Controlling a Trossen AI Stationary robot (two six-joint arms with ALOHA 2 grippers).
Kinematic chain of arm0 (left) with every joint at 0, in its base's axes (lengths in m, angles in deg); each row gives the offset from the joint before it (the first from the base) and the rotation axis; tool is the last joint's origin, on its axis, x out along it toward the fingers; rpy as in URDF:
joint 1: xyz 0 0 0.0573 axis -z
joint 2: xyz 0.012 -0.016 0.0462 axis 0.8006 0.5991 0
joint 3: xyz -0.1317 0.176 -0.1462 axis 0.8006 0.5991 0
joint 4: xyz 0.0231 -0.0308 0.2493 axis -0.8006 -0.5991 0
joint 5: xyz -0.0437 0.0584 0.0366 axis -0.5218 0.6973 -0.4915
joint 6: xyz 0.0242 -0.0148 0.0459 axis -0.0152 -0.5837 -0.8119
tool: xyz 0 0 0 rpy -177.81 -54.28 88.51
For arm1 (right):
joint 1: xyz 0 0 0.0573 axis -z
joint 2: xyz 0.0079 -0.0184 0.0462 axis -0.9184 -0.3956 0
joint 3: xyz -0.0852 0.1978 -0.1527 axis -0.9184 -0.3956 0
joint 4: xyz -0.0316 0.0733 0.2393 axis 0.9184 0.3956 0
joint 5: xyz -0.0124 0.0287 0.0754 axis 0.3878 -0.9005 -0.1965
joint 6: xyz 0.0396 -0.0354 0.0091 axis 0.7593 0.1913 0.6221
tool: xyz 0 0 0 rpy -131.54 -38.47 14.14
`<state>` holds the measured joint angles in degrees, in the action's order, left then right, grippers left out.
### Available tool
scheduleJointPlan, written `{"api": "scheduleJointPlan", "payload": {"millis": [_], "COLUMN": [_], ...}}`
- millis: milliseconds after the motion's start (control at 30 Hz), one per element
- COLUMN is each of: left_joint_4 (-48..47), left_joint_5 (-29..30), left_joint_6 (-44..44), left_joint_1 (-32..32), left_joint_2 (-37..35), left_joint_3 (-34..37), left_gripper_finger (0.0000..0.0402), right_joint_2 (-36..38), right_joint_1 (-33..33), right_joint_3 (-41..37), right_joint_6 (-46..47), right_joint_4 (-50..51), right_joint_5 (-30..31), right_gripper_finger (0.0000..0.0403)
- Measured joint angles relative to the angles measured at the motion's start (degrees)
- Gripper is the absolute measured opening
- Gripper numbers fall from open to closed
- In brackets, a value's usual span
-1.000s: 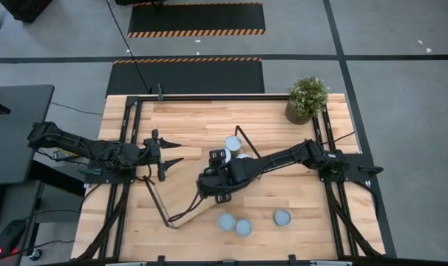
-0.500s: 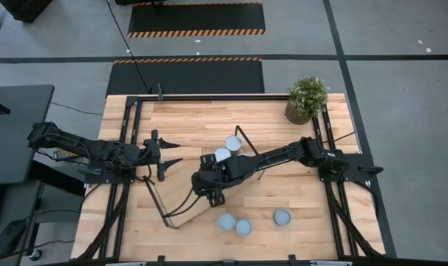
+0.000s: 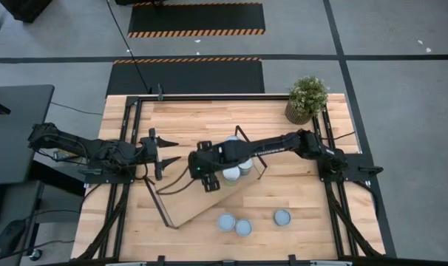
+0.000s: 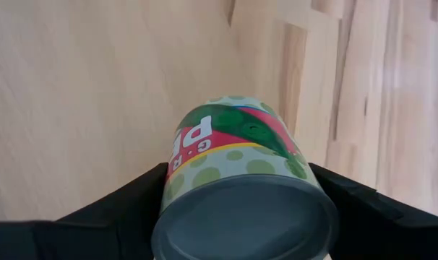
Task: Pick and place cans onto a shelf
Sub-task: Put the right small can on the shelf
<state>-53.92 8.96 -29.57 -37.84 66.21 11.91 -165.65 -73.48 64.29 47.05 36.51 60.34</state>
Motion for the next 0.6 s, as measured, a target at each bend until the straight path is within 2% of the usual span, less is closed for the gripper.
{"api": "scheduleJointPlan", "payload": {"millis": [200, 433, 600], "left_joint_4": [-0.42, -1.20, -1.65], "left_joint_5": [0.02, 0.00, 0.00], "left_joint_6": [0.00, 0.89, 1.42], "left_joint_1": [0.00, 0.00, 0.00], "left_joint_2": [0.02, 0.02, 0.02], "left_joint_3": [0.00, 0.00, 0.00], "left_gripper_finger": [0.0243, 0.0243, 0.0243], "right_joint_2": [-0.79, -3.98, -4.29], "right_joint_1": [1.39, 0.76, 1.31], "right_joint_3": [0.09, -0.07, 0.11], "right_joint_6": [-0.36, -1.63, -1.70], "right_joint_4": [-1.01, -0.33, -0.35], "right_joint_5": [-4.40, -2.11, -2.78], "right_gripper_finger": [0.0307, 0.0307, 0.0307]}}
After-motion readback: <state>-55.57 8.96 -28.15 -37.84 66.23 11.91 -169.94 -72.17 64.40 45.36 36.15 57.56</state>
